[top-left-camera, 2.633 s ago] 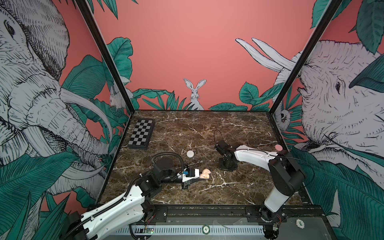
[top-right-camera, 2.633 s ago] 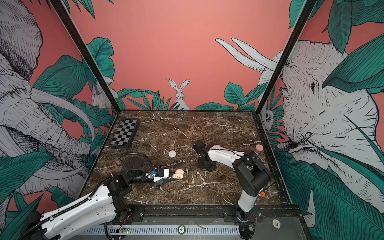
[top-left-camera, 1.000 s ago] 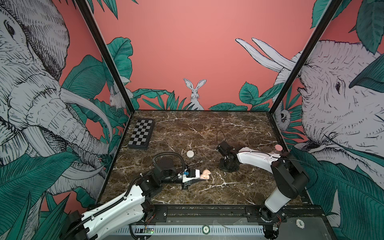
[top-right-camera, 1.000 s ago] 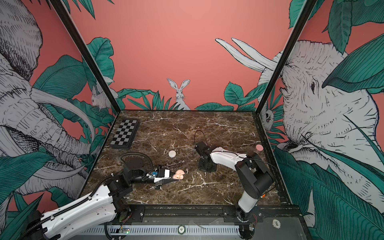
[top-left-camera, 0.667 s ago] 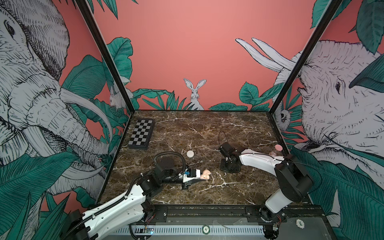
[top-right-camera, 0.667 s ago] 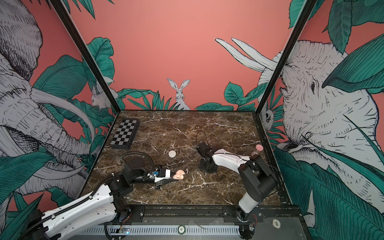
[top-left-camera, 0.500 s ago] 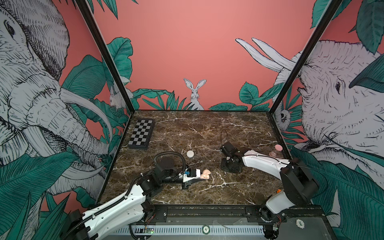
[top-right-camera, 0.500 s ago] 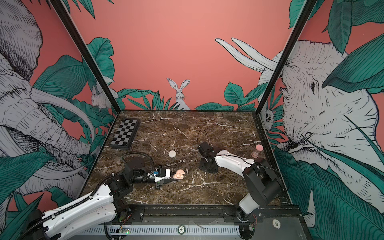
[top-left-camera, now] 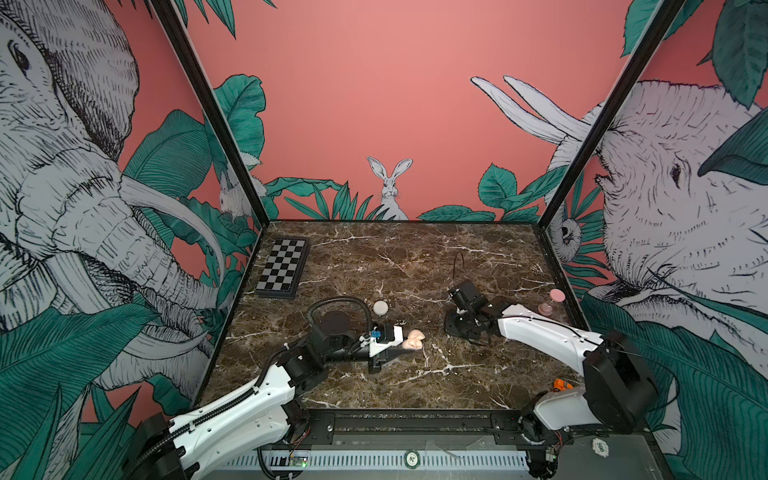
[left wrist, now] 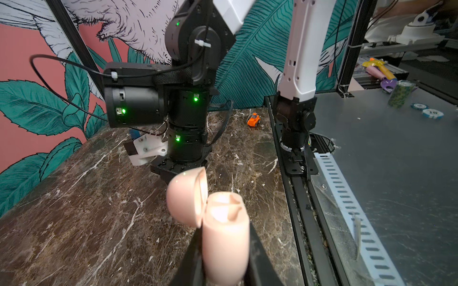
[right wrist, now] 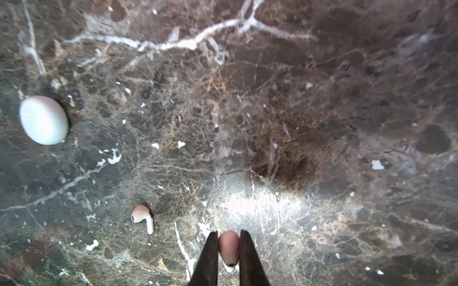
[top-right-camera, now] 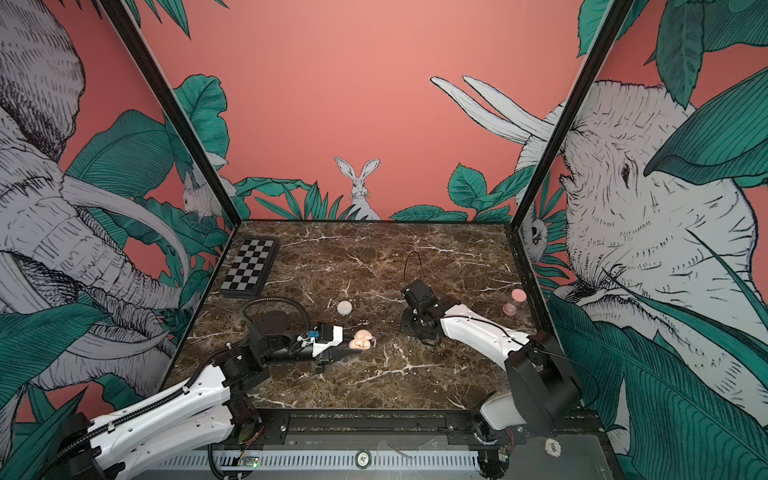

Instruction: Insert the wireless bluetooth earbuds into the charging case

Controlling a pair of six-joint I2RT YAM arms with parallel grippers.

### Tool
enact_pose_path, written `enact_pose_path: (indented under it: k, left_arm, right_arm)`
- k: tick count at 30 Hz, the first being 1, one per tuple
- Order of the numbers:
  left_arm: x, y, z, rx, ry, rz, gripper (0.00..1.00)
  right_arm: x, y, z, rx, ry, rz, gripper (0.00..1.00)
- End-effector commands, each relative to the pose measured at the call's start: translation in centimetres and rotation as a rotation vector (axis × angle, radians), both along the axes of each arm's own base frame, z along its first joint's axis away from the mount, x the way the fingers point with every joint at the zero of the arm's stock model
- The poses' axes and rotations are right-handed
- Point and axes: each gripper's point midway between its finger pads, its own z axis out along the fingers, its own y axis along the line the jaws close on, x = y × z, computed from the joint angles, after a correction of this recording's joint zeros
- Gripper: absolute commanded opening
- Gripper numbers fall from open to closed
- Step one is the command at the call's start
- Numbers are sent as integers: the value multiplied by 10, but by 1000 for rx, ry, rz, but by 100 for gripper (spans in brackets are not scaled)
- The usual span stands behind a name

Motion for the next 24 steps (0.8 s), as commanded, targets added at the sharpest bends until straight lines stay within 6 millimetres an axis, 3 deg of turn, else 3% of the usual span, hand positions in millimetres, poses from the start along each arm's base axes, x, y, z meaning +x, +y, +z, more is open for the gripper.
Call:
enact_pose_path:
  k: [1,8,24]
  left_arm:
    - [3,-7,37,-115,16,5,0]
    - [22,-12,45,-271,76,85,0]
    - [47,-24,10,-317,119,163,0]
  right_arm:
    - [3,-2,7,21,-30,9,14]
    - [5,-2,19,62,-72,19,15]
    - [8,7,58,159,-191,68,16]
